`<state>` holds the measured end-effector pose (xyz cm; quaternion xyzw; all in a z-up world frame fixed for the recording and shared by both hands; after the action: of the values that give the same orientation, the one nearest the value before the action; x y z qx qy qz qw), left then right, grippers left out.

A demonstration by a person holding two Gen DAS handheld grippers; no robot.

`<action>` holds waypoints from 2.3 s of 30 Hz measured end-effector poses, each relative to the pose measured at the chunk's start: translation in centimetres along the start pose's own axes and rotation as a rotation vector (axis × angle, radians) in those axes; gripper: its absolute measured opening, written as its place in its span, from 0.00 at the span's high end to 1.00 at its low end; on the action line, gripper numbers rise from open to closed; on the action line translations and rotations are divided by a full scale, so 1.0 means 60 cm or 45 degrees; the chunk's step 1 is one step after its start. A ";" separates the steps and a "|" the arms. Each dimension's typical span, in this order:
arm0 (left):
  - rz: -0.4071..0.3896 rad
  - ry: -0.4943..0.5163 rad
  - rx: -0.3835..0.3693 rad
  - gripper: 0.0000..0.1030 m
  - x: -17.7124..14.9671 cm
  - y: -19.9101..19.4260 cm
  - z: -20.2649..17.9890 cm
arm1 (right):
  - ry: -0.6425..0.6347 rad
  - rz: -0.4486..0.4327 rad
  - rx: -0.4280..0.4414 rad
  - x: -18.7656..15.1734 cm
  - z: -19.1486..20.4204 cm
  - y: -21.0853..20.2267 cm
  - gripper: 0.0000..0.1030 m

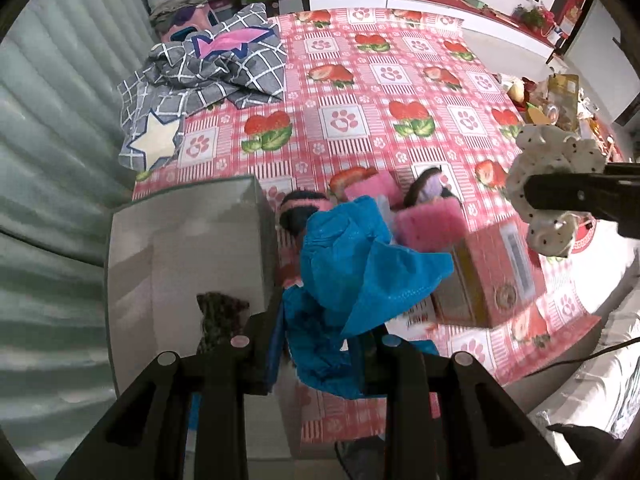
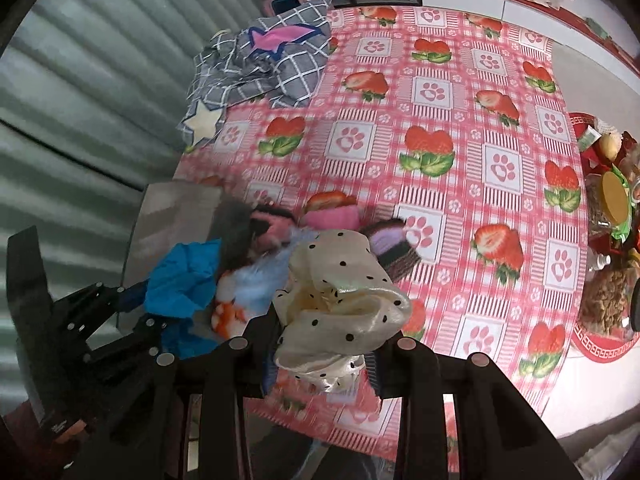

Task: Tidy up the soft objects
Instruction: 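Lift the blue cloth and polka-dot scrunchie and carry both over the white box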

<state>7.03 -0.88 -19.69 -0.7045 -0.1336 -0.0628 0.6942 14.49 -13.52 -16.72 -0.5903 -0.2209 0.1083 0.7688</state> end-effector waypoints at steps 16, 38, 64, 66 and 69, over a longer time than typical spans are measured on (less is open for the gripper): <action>0.004 0.058 -0.039 0.70 -0.090 -0.027 -0.014 | 0.109 0.027 -0.046 -0.162 -0.008 -0.020 0.65; -0.040 0.042 -0.035 0.70 -0.130 -0.048 0.006 | 0.113 0.088 -0.040 -0.248 0.052 0.000 0.65; -0.065 -0.257 0.004 0.70 -0.158 -0.057 0.139 | -0.181 0.158 -0.028 -0.163 0.175 0.033 0.65; -0.064 -0.276 0.006 0.70 -0.161 -0.055 0.147 | -0.200 0.162 -0.025 -0.156 0.184 0.036 0.65; -0.058 -0.302 0.007 0.70 -0.165 -0.053 0.157 | -0.226 0.166 -0.023 -0.145 0.197 0.041 0.65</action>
<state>-4.22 7.47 -19.58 -0.7020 -0.2308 0.0057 0.6737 1.56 -6.38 -18.45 -0.5982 -0.2504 0.2078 0.7323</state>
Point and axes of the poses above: each gripper's, at about its wrist camera, not at the fingertips, and y roughly the way its jaws point, z to its left, x to its top, the point moved 10 cm from there along y, roughly the way its jaws point, and after that the axes turned 4 degrees about -x, right-handed, at the moved point
